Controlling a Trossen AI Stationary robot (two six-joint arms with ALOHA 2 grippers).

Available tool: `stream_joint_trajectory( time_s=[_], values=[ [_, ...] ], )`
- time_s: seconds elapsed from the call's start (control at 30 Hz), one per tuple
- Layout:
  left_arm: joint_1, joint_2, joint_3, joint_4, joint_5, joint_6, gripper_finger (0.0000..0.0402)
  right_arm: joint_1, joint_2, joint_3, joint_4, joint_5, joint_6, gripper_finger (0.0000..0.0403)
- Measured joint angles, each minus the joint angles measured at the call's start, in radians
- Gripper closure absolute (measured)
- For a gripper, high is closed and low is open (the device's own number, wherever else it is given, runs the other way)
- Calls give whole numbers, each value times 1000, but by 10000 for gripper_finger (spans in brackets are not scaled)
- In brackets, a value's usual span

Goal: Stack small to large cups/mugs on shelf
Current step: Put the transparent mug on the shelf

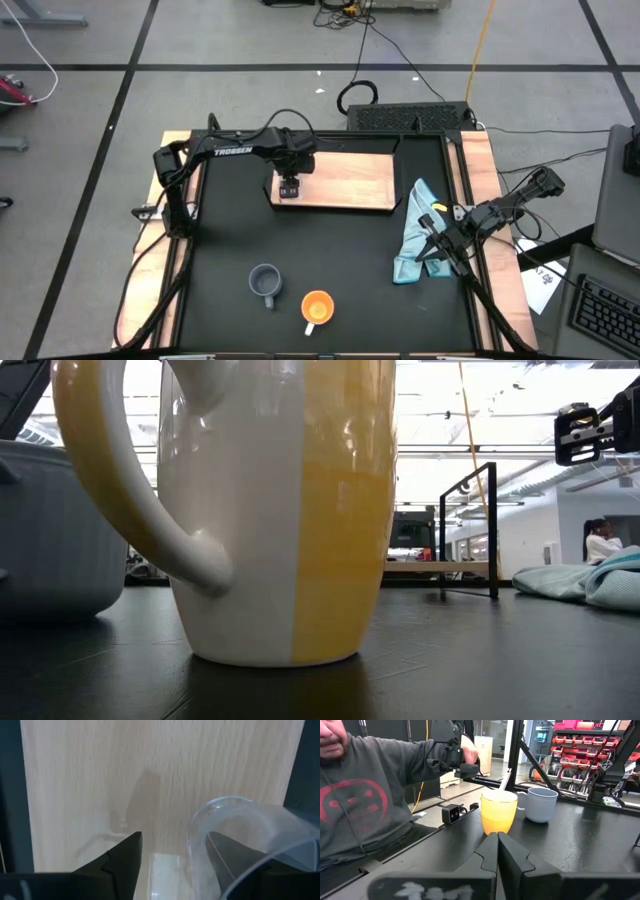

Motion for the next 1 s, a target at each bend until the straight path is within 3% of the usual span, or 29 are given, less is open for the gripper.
stream_joint_trajectory(
  time_s=[0.43,1.0],
  values=[
    [1,-2,6,-35,-1,-14,172,0,0,0,0,0,0,403],
    [3,-4,195,-147,-20,-36,172,0,0,0,-1,0,0,403]
  ],
)
